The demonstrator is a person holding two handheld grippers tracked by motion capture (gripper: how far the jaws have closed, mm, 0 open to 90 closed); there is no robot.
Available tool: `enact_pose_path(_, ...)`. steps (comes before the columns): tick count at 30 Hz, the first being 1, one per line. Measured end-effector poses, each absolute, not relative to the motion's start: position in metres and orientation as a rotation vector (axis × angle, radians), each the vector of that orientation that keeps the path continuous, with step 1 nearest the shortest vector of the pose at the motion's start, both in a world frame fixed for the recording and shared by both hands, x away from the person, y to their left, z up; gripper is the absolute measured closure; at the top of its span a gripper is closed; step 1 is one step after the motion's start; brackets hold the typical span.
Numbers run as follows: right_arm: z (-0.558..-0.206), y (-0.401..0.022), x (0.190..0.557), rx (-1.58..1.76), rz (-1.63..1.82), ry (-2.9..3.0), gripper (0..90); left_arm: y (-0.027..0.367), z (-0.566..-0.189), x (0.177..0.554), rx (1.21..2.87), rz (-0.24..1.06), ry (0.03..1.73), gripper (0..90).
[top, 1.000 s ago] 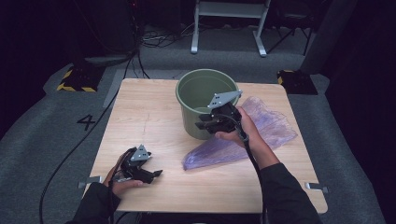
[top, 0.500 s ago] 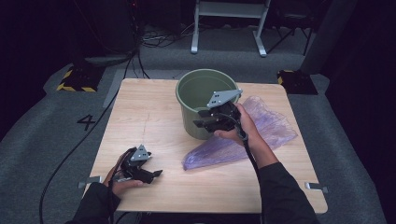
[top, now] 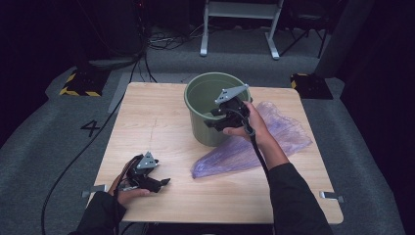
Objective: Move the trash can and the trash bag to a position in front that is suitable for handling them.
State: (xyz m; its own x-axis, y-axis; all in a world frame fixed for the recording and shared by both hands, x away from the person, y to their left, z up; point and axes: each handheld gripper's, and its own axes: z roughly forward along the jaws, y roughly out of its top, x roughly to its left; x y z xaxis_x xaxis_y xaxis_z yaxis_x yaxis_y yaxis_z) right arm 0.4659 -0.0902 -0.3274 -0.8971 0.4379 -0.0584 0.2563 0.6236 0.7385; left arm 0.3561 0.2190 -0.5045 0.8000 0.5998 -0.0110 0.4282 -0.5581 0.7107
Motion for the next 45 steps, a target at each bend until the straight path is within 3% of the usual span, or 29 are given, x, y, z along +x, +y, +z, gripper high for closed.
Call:
enact_pose_path(4, -0.332, -0.086, 0.471, 0.528, 1.141, 2.655, 72.7, 0.219, -0.505, 0.356, 2.248, 0.301, 0.754, 13.5)
enact_pose_path(7, -0.333, -0.081, 0.468, 0.484, 1.142, 2.643, 75.8, 0.219, -0.505, 0.356, 2.248, 0.301, 0.755, 13.5)
enact_pose_path(28, -0.332, -0.07, 0.394, 0.245, 1.154, 2.697, 76.2, 0.219, -0.504, 0.356, 2.25, 0.3, 0.754, 13.5)
enact_pose_path(30, -0.333, -0.071, 0.388, 0.237, 1.18, 2.689, 73.6, 0.219, -0.504, 0.356, 2.25, 0.3, 0.754, 13.5)
enact_pose_path(32, -0.33, -0.076, 0.382, 0.258, 1.26, 2.644, 61.0, 0.219, -0.504, 0.356, 2.25, 0.3, 0.754, 13.5)
enact_pose_path(36, -0.323, -0.097, 0.367, 0.252, 1.36, 2.529, 45.8, 0.219, -0.504, 0.356, 2.25, 0.3, 0.754, 13.5)
enact_pose_path(45, -0.339, -0.17, 0.355, 0.461, 1.326, 2.362, 37.8, 0.219, -0.504, 0.356, 2.249, 0.3, 0.754, 13.6)
